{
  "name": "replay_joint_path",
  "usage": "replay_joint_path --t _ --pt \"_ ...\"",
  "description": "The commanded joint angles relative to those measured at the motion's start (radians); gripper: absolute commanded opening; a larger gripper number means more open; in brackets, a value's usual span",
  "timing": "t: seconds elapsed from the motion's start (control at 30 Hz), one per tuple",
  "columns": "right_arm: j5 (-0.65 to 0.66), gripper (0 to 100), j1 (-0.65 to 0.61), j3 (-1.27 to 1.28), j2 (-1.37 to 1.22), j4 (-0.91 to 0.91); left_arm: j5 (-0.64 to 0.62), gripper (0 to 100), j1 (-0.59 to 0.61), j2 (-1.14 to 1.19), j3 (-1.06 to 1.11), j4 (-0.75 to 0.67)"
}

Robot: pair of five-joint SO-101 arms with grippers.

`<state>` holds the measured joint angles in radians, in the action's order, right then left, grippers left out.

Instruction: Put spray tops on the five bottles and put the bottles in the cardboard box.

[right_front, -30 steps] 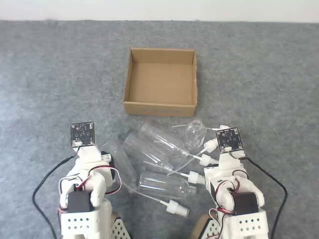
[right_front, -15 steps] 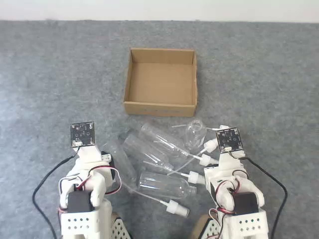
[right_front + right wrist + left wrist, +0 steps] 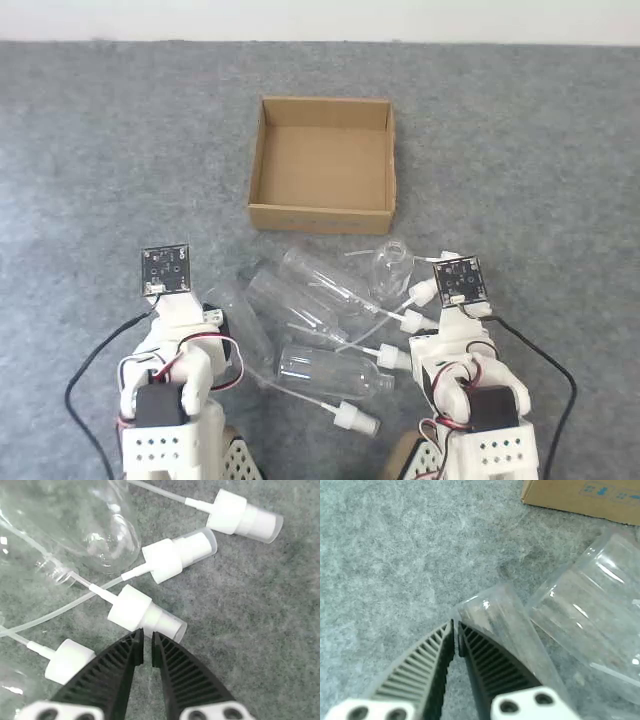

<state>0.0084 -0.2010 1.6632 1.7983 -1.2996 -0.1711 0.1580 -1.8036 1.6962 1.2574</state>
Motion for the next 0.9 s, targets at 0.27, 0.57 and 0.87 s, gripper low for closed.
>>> replay_joint_path --t 0.27,0.57,0.87 --pt "-0.002 0.6 0.008 0.021 0.012 -0.008 0.006 1 -0.005 -0.018 -0.012 0.005" --pt "-0.005 0.6 0.001 0.021 0.012 -0.008 0.011 1 -0.006 -0.018 -0.012 0.005" --pt "-0.002 0.6 0.001 0.021 0.013 -0.007 0.012 2 0.002 -0.02 -0.07 0.005"
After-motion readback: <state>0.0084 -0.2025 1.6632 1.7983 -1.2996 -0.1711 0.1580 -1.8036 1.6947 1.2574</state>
